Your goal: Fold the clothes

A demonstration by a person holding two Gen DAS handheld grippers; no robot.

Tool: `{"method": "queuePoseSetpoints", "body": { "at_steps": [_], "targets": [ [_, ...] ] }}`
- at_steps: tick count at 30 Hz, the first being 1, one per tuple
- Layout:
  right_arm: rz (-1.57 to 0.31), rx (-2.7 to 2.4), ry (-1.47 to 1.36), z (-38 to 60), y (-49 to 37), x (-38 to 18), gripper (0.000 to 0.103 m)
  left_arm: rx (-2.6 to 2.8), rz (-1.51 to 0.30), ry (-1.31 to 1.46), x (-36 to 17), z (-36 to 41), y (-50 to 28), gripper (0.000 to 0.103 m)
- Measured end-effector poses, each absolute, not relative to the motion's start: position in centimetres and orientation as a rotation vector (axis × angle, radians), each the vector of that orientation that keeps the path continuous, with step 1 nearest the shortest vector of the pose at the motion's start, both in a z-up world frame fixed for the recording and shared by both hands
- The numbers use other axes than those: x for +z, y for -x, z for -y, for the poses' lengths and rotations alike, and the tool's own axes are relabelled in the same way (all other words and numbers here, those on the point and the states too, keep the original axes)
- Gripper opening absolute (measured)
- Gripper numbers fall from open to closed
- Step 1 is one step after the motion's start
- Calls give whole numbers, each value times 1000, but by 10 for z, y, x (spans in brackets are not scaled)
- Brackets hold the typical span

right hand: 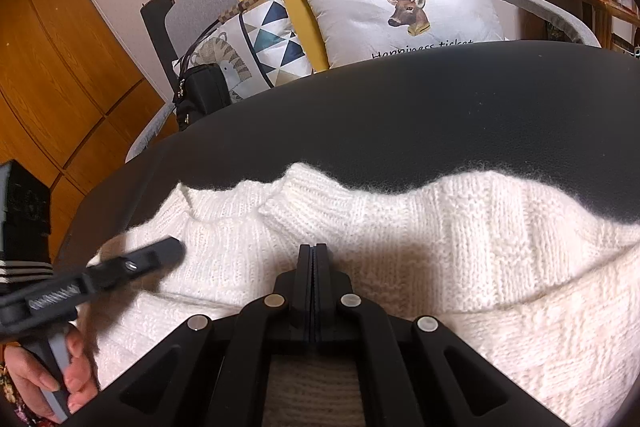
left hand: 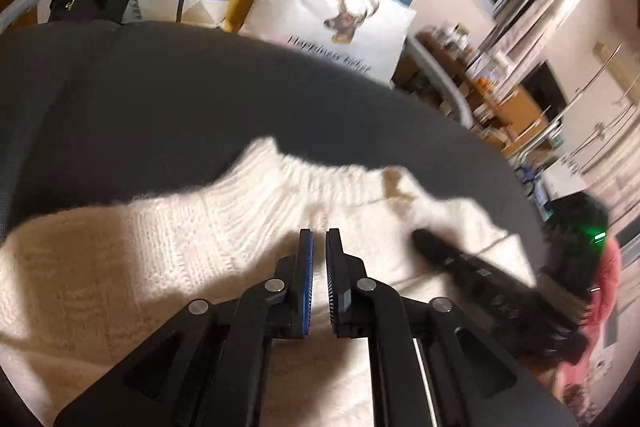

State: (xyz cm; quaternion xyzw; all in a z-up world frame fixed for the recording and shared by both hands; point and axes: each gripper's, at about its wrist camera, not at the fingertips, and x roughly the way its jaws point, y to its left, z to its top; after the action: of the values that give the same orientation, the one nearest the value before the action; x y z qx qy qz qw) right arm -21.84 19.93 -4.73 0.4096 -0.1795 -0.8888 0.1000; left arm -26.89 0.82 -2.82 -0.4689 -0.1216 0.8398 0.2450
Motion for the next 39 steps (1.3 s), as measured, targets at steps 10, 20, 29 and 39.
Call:
{"method": "queuePoseSetpoints", "body": {
  "at_steps": [10,20,29,39],
  "targets": [
    [537,-2632,-1208,-197,218,-49,0,2355,243,1271,-29,-24,277,7],
    [539,-2631,-1208,-197,218,-49,0,2473,174,1125,4,-25,259,7],
    [482,-2588,-1265,-193,224,-36,2,2328,264,1220,-31,-20,262,8],
    [405,-2672,-1321,-180,238,-20,8,2340,275,1188,-32,-20,256,8]
  ]
}}
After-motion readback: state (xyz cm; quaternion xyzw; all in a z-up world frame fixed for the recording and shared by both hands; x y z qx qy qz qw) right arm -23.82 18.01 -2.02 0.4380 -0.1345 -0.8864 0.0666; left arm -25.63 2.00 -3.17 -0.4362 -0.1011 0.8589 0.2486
